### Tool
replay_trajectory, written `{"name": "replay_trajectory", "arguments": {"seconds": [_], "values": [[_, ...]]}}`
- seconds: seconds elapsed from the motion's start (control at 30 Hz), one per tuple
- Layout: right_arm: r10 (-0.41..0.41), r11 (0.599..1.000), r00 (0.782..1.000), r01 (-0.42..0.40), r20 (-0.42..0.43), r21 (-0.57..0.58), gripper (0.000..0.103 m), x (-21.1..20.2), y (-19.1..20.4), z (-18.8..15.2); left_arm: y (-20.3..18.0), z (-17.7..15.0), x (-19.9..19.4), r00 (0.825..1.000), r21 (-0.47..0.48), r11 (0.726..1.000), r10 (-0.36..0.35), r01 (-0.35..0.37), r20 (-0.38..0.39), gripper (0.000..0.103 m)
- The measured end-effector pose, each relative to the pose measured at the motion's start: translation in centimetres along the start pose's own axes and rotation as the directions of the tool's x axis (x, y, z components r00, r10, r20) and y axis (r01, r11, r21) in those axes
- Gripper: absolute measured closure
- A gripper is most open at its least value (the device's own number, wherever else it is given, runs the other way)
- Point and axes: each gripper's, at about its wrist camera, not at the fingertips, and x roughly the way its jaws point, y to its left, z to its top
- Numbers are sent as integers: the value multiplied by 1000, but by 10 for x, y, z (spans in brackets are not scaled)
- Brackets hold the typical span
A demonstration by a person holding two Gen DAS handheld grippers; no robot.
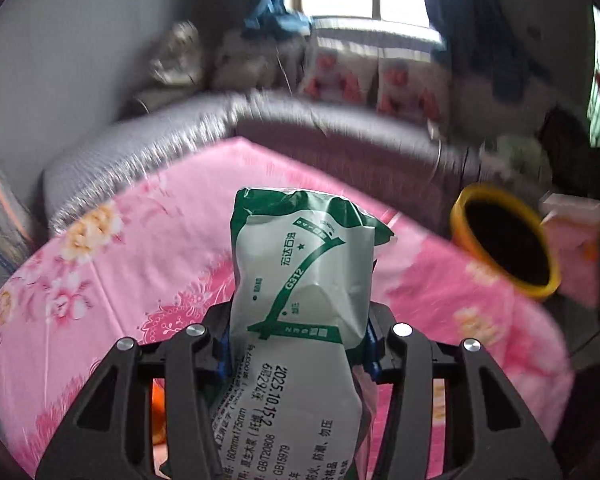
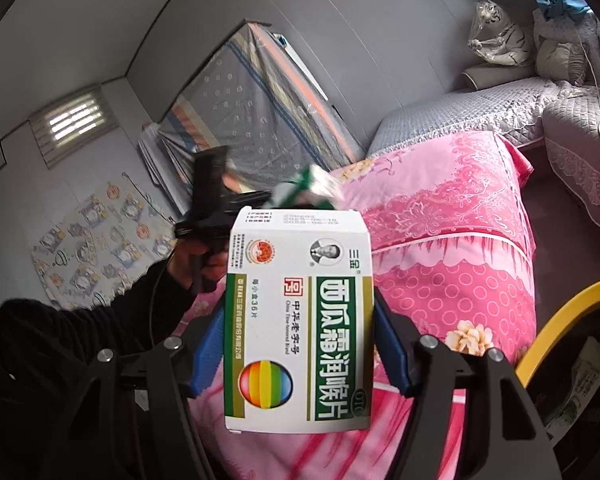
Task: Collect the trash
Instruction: 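Carry the medicine box and white pack over the yellow bin with both grippers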
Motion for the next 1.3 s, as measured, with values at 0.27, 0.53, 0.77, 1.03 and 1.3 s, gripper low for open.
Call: {"name": "replay_trajectory", "arguments": {"seconds": [0.27, 0.53, 0.77, 1.03, 1.3], "values": [[48, 999, 989, -49, 139, -3, 41, -38, 21, 3, -85, 18, -64, 984, -82, 992, 112, -101, 141, 57], [-83, 997, 942, 75, 325, 37, 41, -104, 20, 4, -162, 32, -82, 973, -50, 997, 74, -65, 217, 56], [-286, 957, 864, 233, 414, 174, 41, -145, -13, -9, -207, 50, -73, 972, -3, 1000, 20, -20, 235, 56], [-578, 814, 741, 492, 342, 308, 41, -156, -52, -40, -243, 66, -49, 975, 22, 1000, -18, 13, 220, 55], [-748, 654, 643, 676, 164, 340, 41, -135, -82, -70, -267, 78, -6, 980, 2, 998, -58, 59, 191, 55]]}}
